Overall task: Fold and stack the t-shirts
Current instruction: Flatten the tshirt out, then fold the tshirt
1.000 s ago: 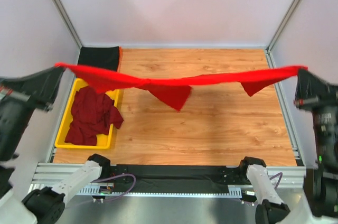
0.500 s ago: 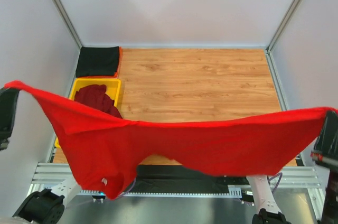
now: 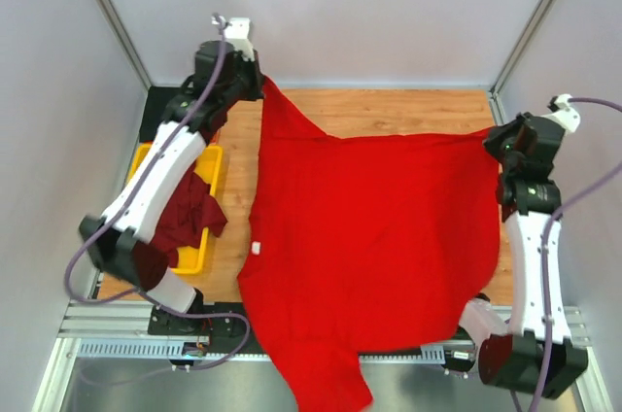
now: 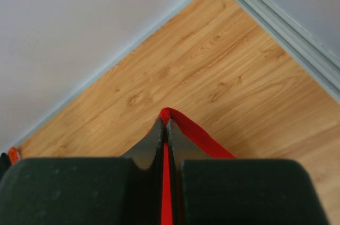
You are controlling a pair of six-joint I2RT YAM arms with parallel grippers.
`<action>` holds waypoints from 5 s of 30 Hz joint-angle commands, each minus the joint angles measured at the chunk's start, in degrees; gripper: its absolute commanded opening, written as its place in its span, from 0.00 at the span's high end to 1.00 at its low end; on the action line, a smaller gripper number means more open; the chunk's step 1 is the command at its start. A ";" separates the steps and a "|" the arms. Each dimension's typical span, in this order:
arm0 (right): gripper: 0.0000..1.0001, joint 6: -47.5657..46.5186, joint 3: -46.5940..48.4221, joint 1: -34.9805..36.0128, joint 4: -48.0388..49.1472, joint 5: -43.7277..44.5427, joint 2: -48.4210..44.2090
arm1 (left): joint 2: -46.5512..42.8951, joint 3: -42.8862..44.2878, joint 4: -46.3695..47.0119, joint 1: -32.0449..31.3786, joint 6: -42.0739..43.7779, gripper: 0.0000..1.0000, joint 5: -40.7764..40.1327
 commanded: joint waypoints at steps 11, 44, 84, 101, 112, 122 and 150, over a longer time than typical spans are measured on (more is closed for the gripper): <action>1.00 7.76 -0.07 -0.25 46.59 -9.97 42.58 | 36.76 20.43 8.00 5.91 4.98 1.00 7.66; 1.00 8.12 25.27 -4.99 31.65 -22.99 64.94 | 29.58 13.96 -16.70 12.59 -24.63 1.00 16.09; 1.00 5.49 21.14 -7.54 26.03 -28.70 63.79 | 10.23 -18.48 -9.66 5.39 -31.05 1.00 17.77; 0.96 4.78 18.50 -10.00 23.92 -28.87 68.19 | 14.97 -27.01 -8.26 3.89 -30.17 1.00 17.77; 0.70 5.57 19.11 -9.74 10.76 -26.77 59.16 | 12.35 -26.58 -11.23 1.61 -28.16 0.61 24.28; 0.73 4.52 5.26 -4.64 -4.29 -12.19 44.56 | 10.59 -23.58 -15.65 3.72 -20.24 0.55 19.16; 0.74 3.90 1.34 6.30 -6.84 -2.77 37.26 | 20.51 -8.64 -14.68 14.09 -16.55 0.55 20.30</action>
